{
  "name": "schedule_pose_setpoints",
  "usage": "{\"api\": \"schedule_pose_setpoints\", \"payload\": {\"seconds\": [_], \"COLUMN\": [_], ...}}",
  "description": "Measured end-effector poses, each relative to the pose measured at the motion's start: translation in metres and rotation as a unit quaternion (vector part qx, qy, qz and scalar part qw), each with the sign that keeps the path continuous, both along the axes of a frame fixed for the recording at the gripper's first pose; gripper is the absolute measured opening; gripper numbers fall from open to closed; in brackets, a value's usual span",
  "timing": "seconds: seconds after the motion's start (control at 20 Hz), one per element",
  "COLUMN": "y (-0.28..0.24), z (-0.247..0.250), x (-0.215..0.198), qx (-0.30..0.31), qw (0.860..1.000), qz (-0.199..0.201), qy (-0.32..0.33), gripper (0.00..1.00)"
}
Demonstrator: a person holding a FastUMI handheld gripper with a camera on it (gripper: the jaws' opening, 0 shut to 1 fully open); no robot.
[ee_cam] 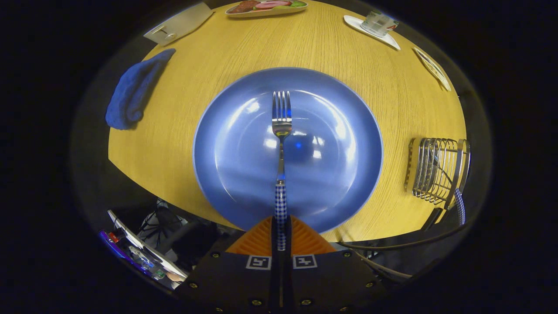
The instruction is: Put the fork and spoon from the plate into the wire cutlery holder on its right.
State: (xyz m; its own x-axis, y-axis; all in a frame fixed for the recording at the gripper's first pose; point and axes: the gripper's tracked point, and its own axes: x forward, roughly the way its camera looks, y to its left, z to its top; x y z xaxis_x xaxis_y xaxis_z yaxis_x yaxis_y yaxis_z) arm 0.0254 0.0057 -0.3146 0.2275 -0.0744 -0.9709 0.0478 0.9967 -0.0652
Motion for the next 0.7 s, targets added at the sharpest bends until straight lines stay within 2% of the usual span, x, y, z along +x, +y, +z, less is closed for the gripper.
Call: {"api": "schedule_pose_setpoints", "payload": {"seconds": [0.4,0.7], "y": [-0.028,-0.056], "z": [0.041,0.078], "x": [-0.019,-0.041], "qx": [-0.034,-0.056], "qw": [0.998,0.996], "qz": [0.043,0.047], "qy": [0.041,0.044], "gripper": [0.04,0.04]}}
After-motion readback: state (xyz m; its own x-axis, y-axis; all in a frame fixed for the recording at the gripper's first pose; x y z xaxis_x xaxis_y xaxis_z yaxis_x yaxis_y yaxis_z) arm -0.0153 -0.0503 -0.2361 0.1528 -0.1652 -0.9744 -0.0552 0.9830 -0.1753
